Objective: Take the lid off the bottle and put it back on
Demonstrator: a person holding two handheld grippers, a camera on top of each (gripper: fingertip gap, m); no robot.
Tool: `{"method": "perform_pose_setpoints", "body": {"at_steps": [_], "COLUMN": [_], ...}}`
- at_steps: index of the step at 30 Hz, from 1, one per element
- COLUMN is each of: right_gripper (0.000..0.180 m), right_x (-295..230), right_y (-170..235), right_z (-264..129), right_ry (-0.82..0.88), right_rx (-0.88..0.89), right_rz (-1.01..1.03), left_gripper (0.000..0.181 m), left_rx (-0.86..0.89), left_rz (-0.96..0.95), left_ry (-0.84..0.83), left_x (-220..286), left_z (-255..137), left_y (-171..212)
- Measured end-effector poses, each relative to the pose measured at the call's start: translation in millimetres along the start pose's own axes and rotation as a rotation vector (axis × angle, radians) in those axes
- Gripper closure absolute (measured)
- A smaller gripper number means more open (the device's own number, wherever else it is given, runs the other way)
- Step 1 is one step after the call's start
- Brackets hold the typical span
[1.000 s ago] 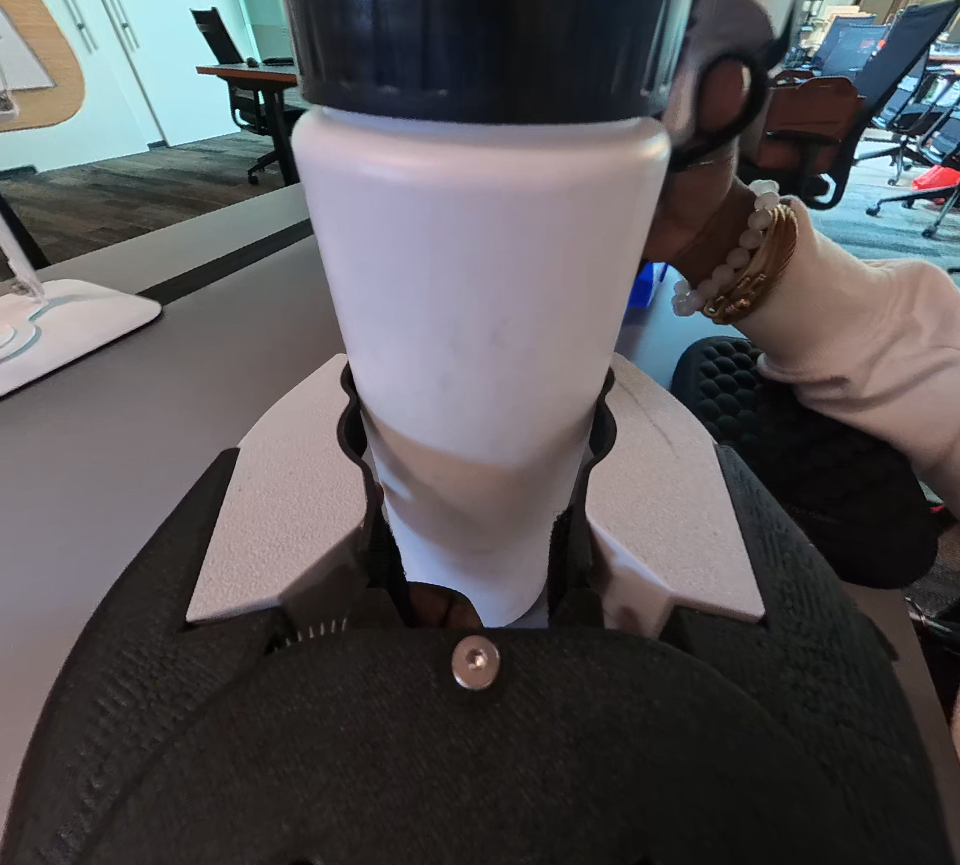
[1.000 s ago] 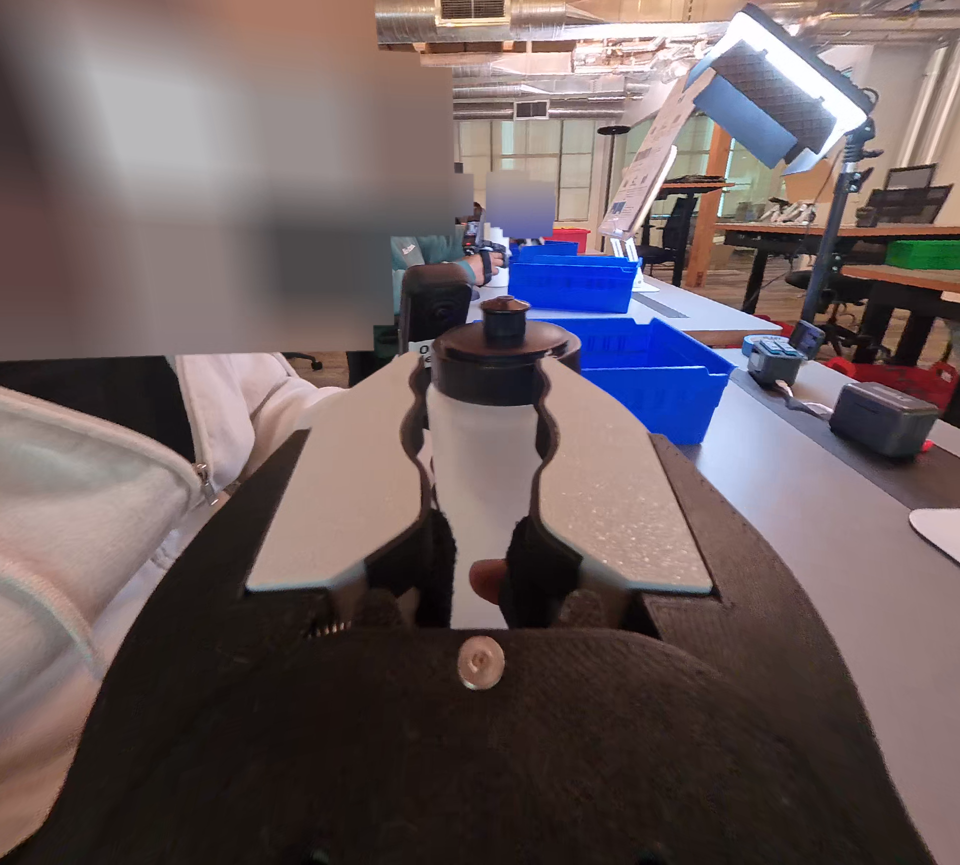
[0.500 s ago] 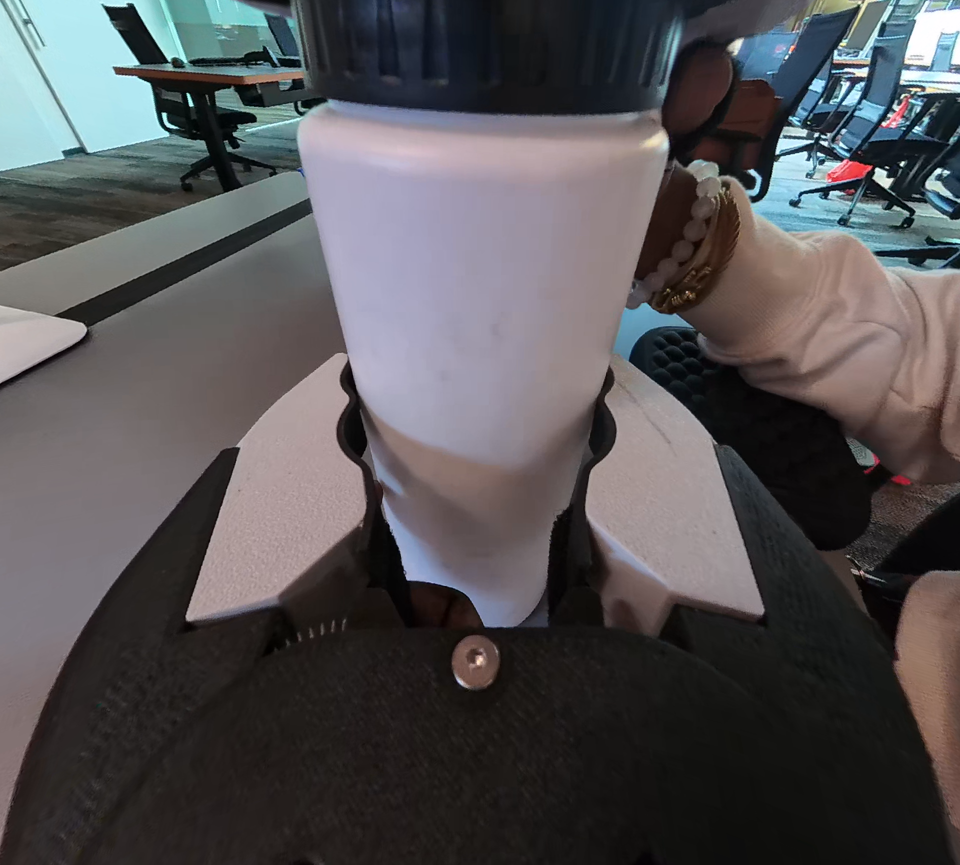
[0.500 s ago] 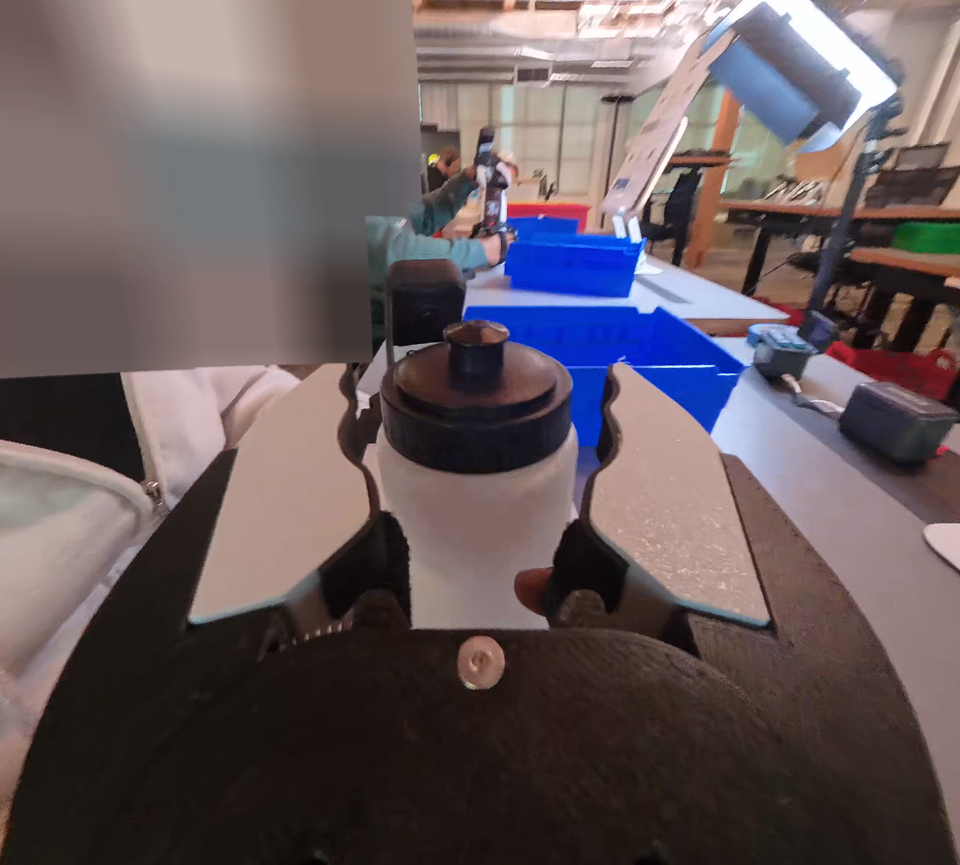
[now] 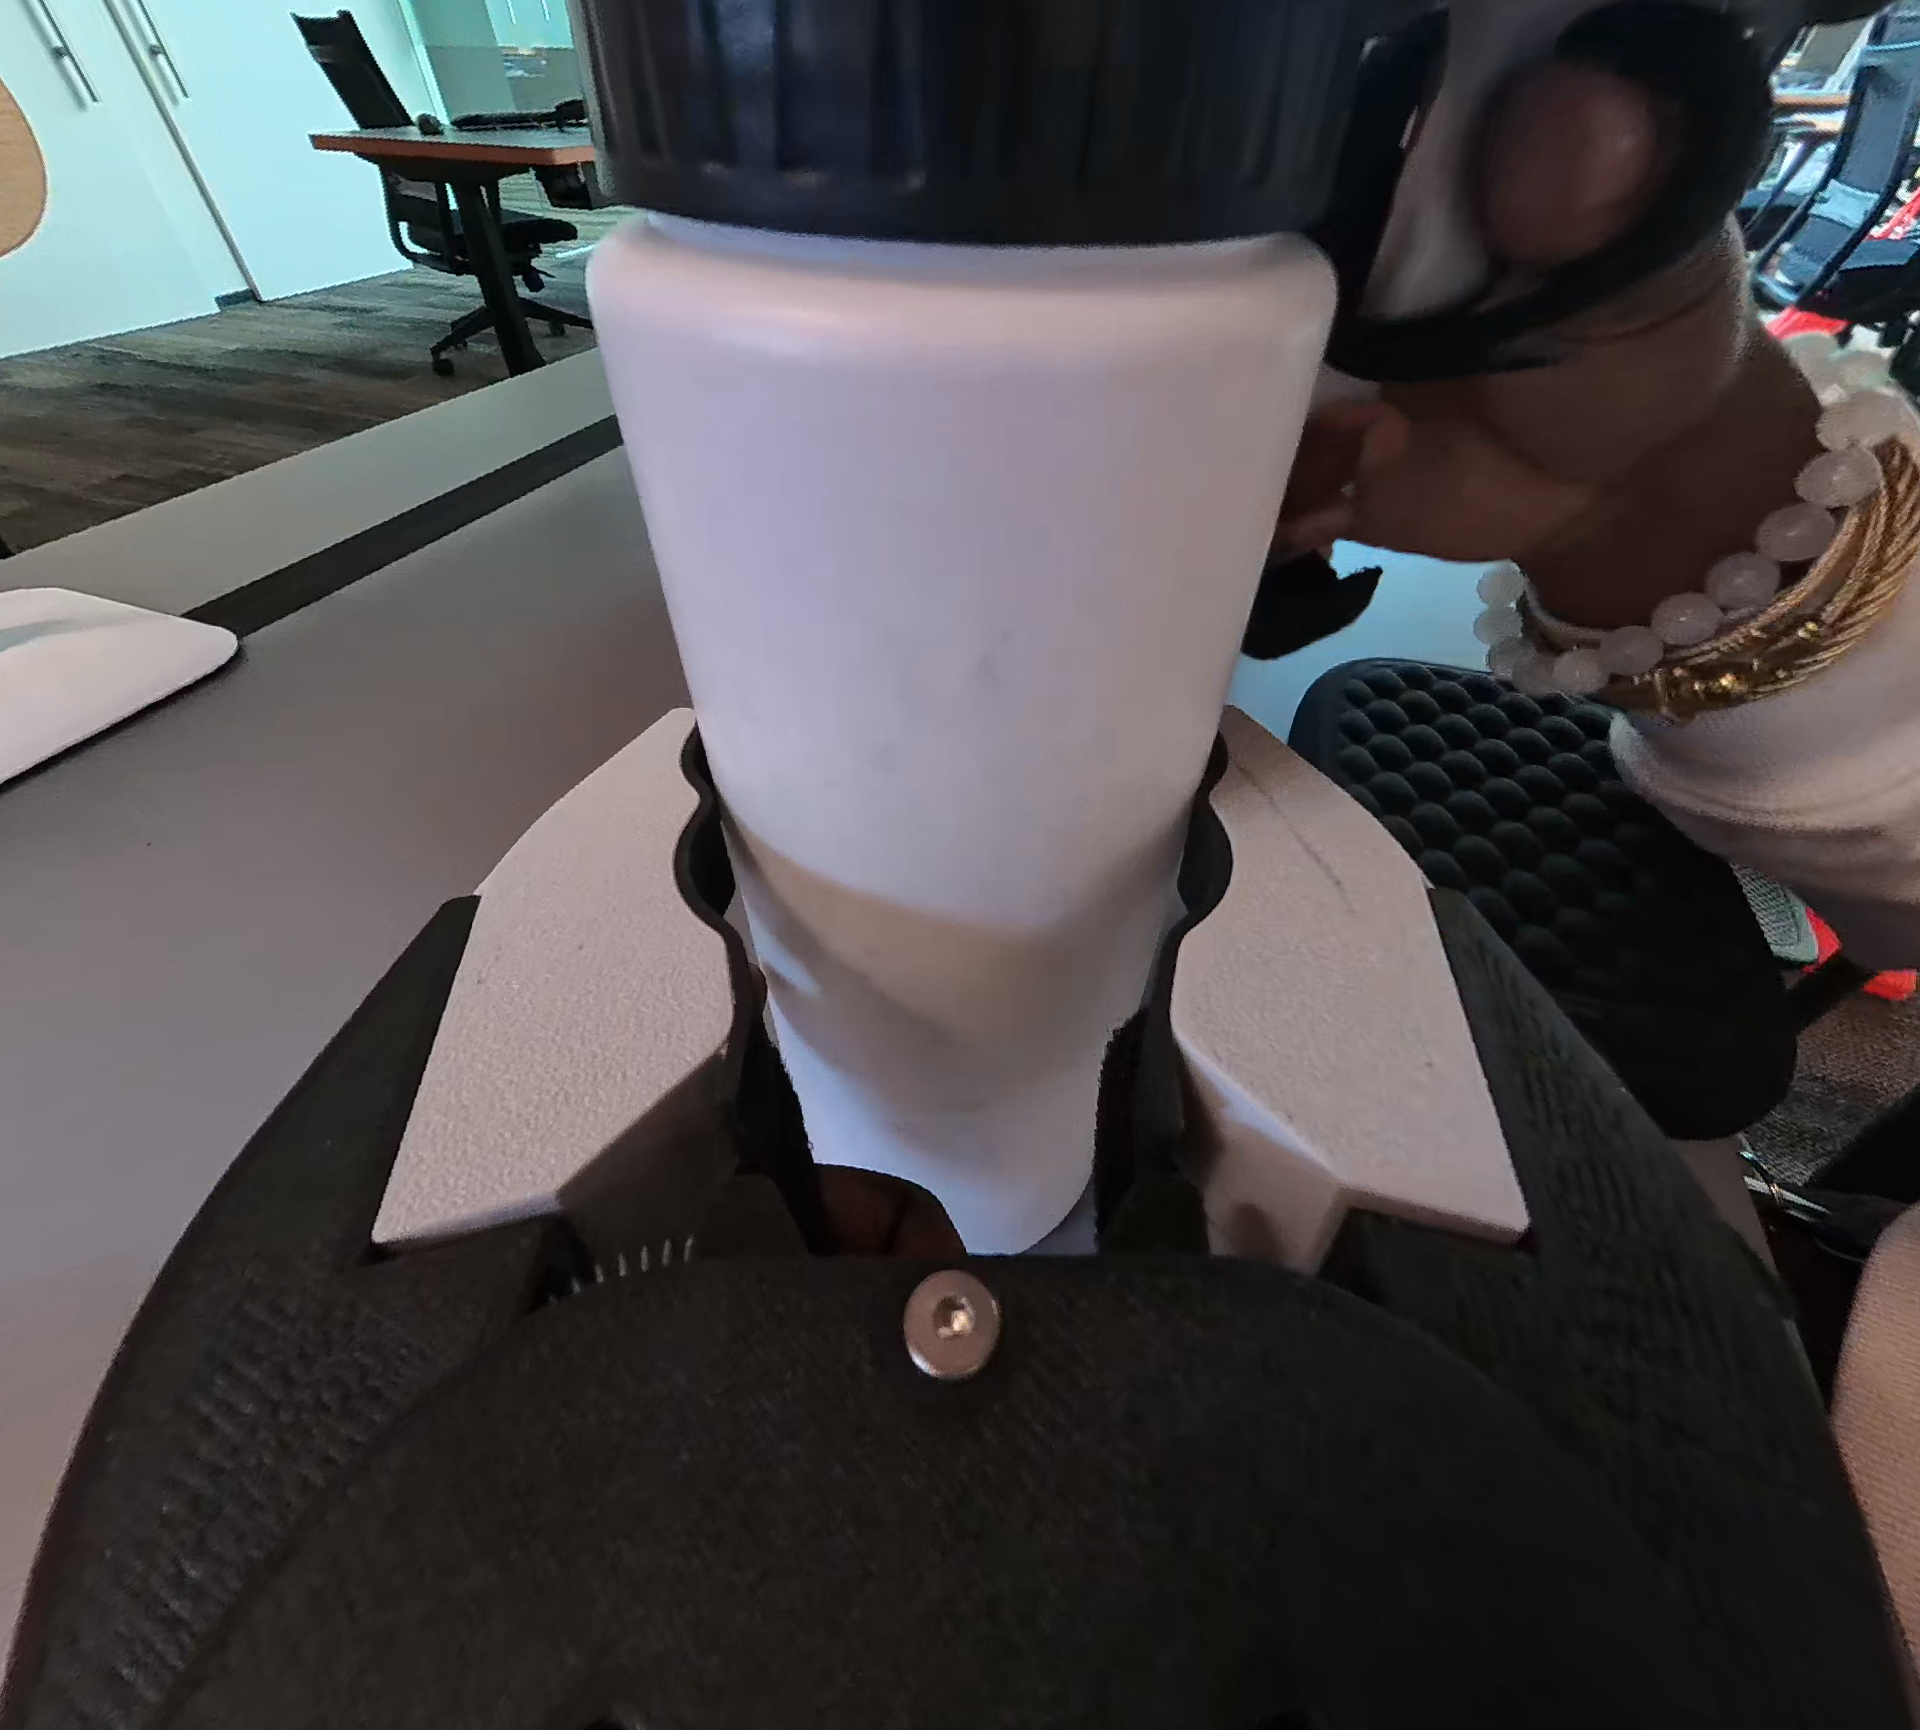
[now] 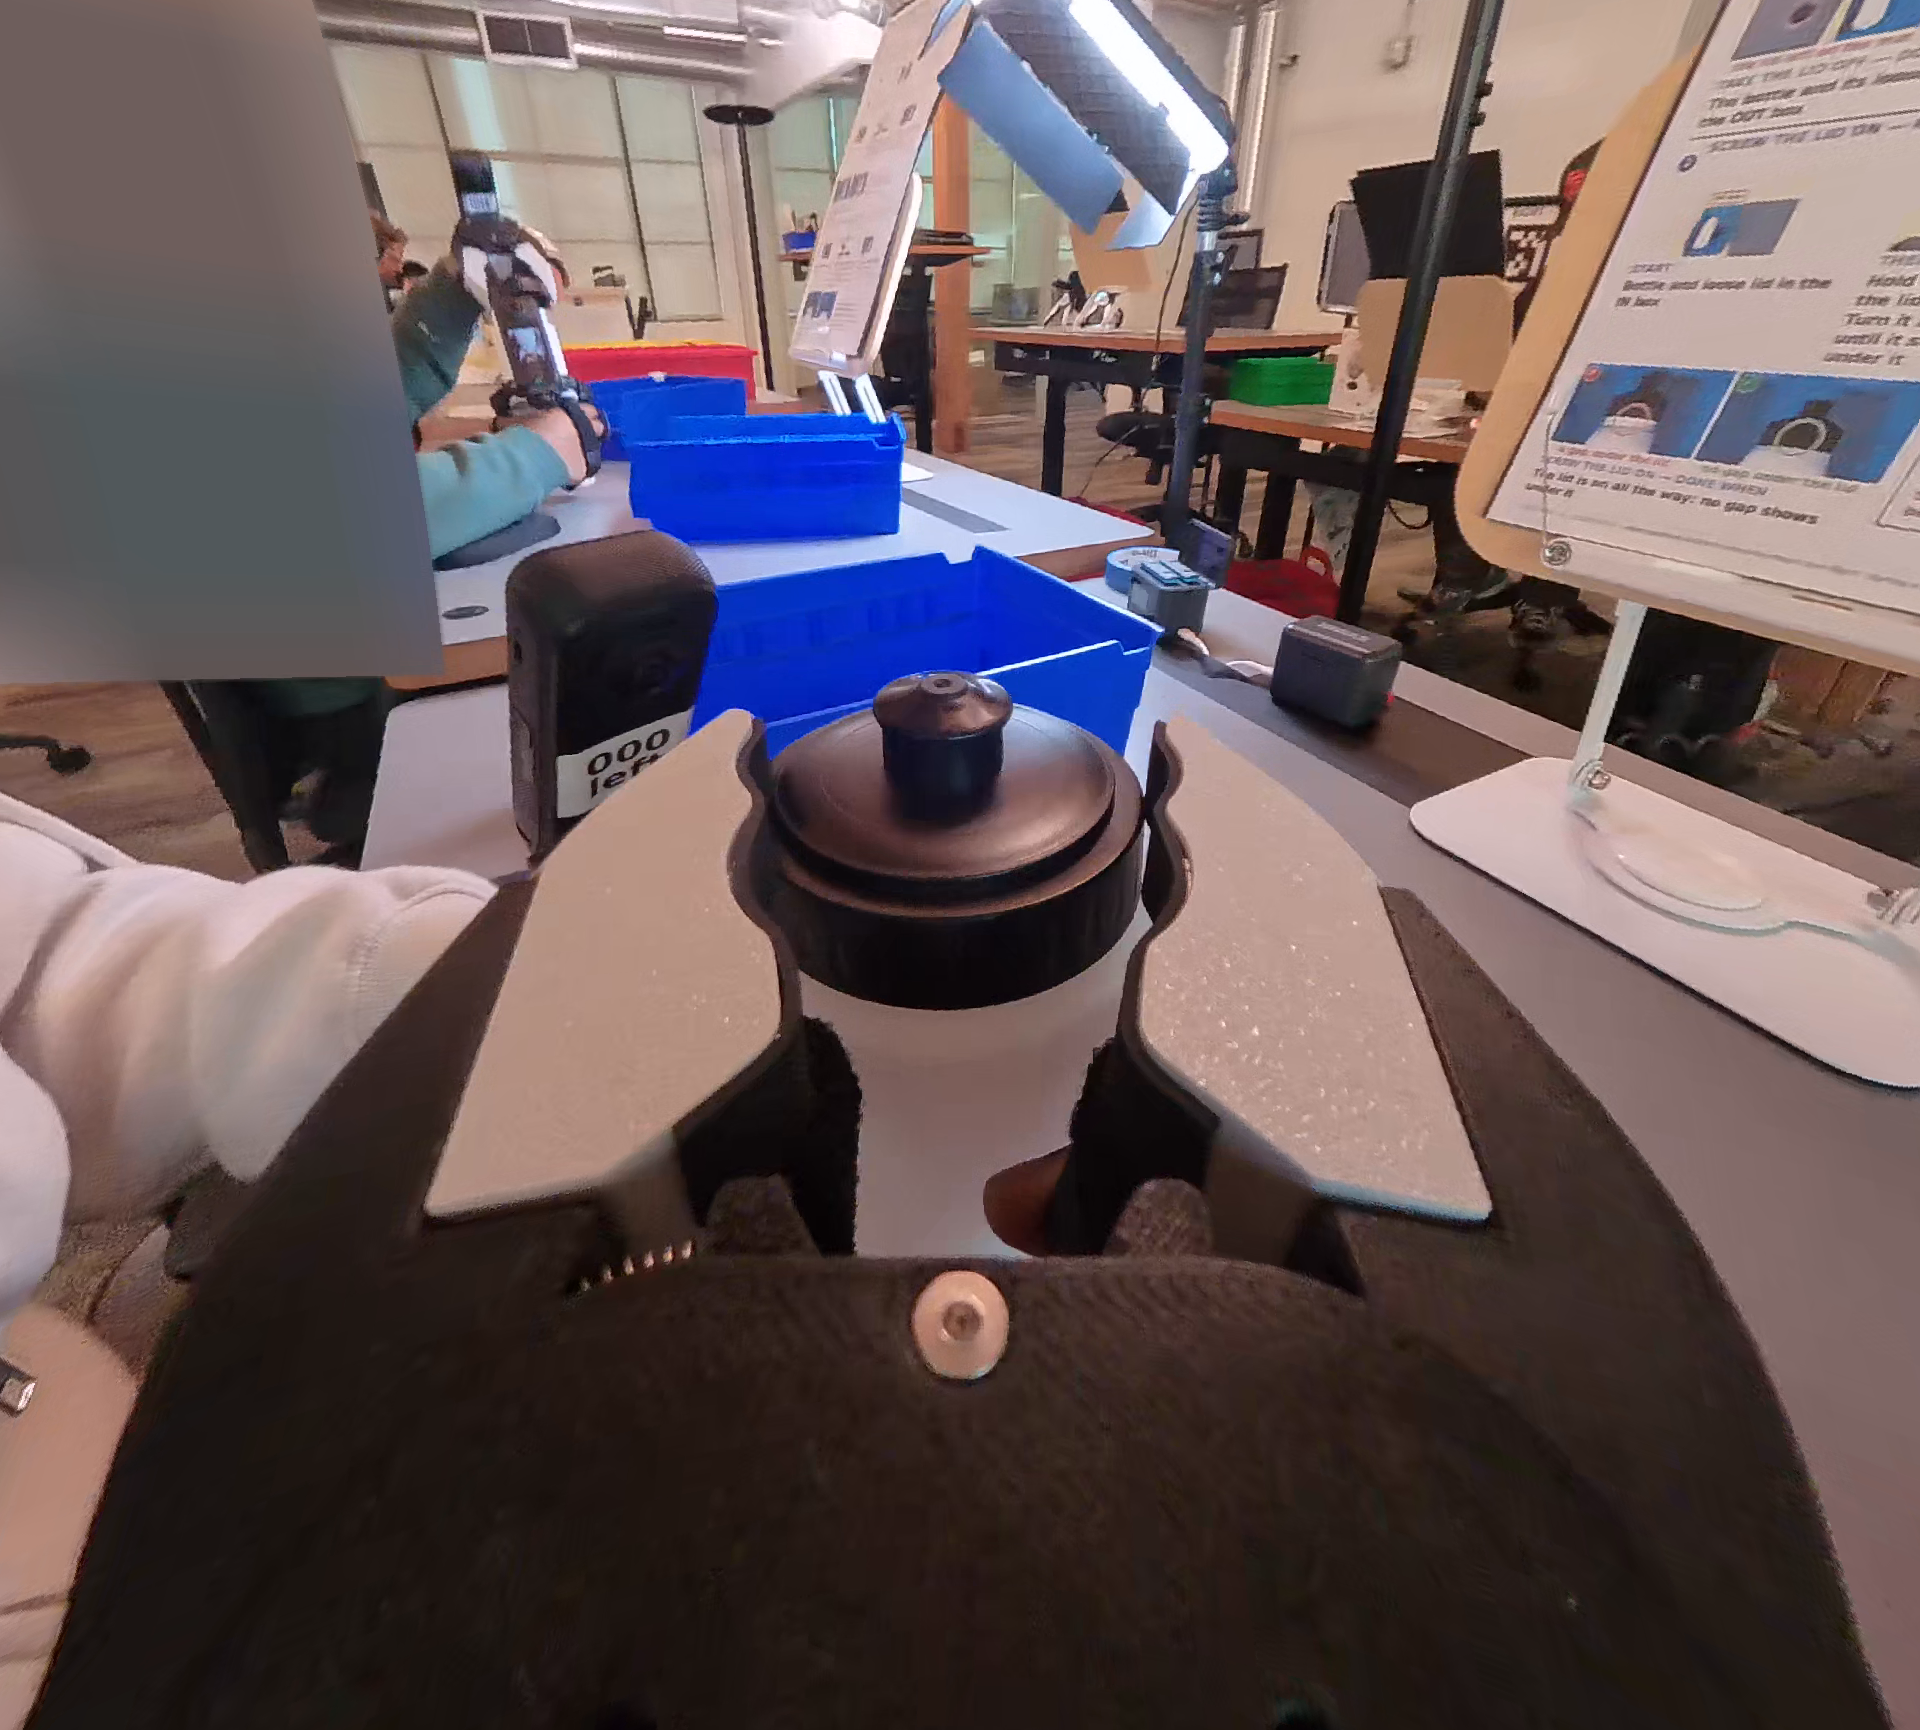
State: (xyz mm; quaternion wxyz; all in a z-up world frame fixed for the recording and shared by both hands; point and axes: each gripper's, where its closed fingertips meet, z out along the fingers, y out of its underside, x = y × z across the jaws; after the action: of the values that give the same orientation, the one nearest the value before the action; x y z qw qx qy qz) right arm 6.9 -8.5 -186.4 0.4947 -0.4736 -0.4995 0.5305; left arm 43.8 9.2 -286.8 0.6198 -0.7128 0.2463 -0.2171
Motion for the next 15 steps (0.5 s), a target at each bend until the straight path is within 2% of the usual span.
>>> {"method": "perform_pose_setpoints", "body": {"at_steps": [2, 5, 8, 10, 15], "right_gripper": [0.106, 0.092, 0.078, 0.095, 0.097], "right_x": [-5, -17, -21, -19, -17], "right_y": [0, 9, 19, 19, 18], "right_z": [0, 2, 5, 7, 6], "right_ry": [-0.07, -0.283, -0.422, -0.45, -0.361], "right_rx": [-0.02, -0.111, -0.187, -0.201, -0.174], "right_rz": [-0.015, -0.007, -0.09, -0.11, -0.085], "left_gripper": [0.095, 0.095, 0.095, 0.095, 0.095], "left_rx": [-0.002, -0.003, -0.005, -0.005, -0.005], "left_rz": [0.003, -0.004, -0.001, -0.002, 0.0], "left_ry": [0.006, 0.017, 0.033, 0.035, 0.019], "left_x": [1, 2, 4, 4, 5], "left_z": [0, 0, -1, -1, 0], "left_y": [0, 0, 0, 0, 0]}}
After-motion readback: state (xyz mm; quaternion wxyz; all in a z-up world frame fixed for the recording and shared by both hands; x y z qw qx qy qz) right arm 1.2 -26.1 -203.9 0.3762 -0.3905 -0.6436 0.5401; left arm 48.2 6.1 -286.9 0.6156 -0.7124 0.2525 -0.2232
